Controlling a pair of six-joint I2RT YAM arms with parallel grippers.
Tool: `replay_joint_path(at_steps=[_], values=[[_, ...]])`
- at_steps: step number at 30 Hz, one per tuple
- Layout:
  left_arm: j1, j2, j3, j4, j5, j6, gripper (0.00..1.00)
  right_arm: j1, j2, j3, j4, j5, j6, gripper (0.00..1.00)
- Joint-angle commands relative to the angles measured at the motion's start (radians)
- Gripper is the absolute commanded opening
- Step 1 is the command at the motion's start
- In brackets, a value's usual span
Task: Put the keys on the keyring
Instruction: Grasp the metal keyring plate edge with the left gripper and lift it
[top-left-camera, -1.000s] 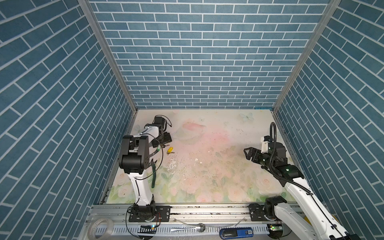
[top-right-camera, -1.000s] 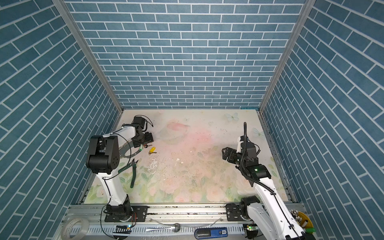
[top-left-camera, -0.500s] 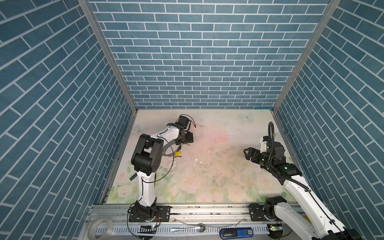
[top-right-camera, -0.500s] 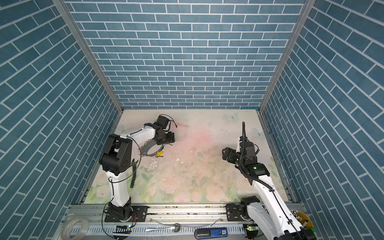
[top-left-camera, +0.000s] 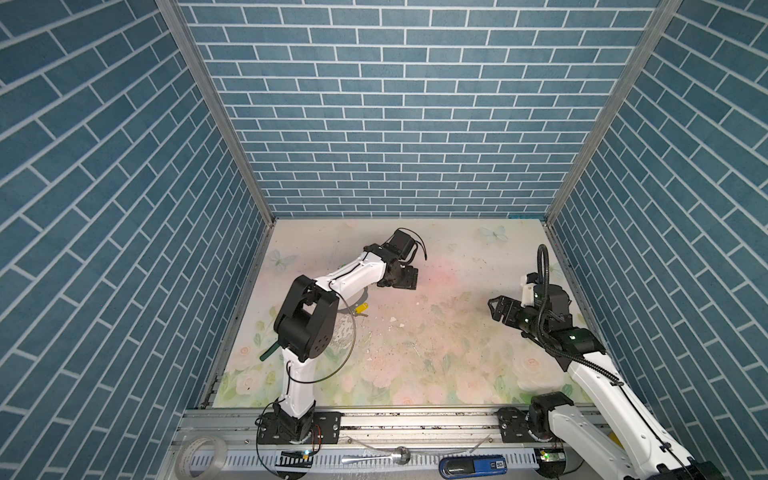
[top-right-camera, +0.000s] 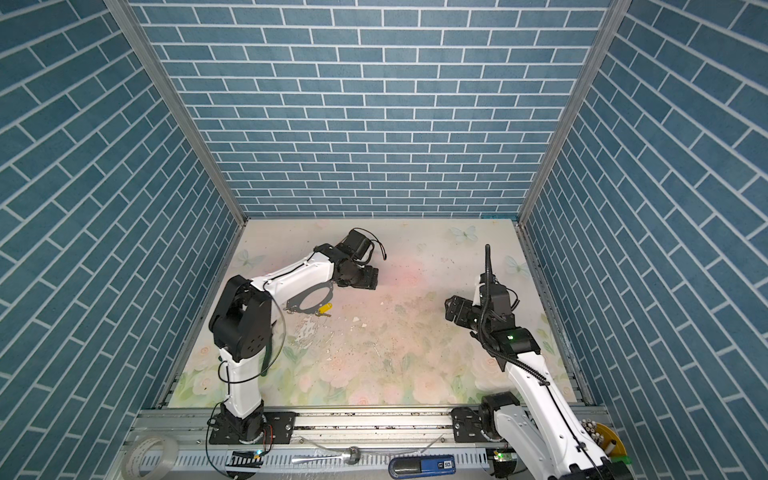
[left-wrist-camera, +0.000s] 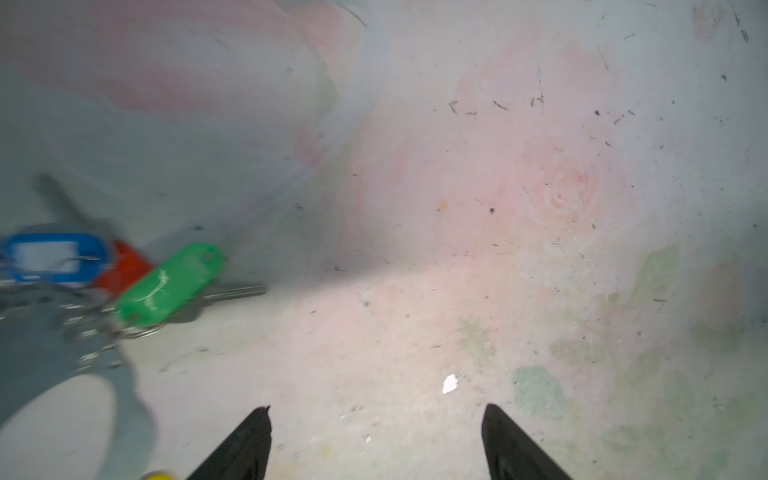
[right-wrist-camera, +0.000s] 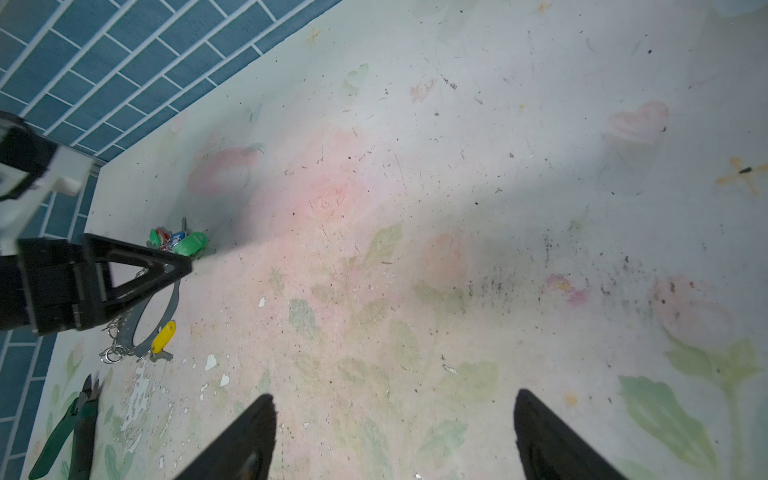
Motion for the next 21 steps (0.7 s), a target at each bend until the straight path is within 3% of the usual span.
replay_joint_path(at_steps=[1,6,10,21], values=[[0.059,-0.086,-0.060,-0.104,-0.136,0.062,0.81,0.007,-0.009,-0.009,-0.016,0.013,0.015,0.89],[0.181,-0.100,-0.147,-0.105,-0.120,0.084,0.77,0.008,0.007,-0.017,0.006,0.001,0.027,0.88],[0.245,-0.064,-0.185,-0.037,0.009,0.093,0.75,0.011,0.007,-0.010,-0.005,0.002,0.023,0.88],[0.255,0.068,-0.153,0.020,0.101,0.084,0.66,0.013,0.011,-0.010,-0.014,0.011,0.025,0.88]])
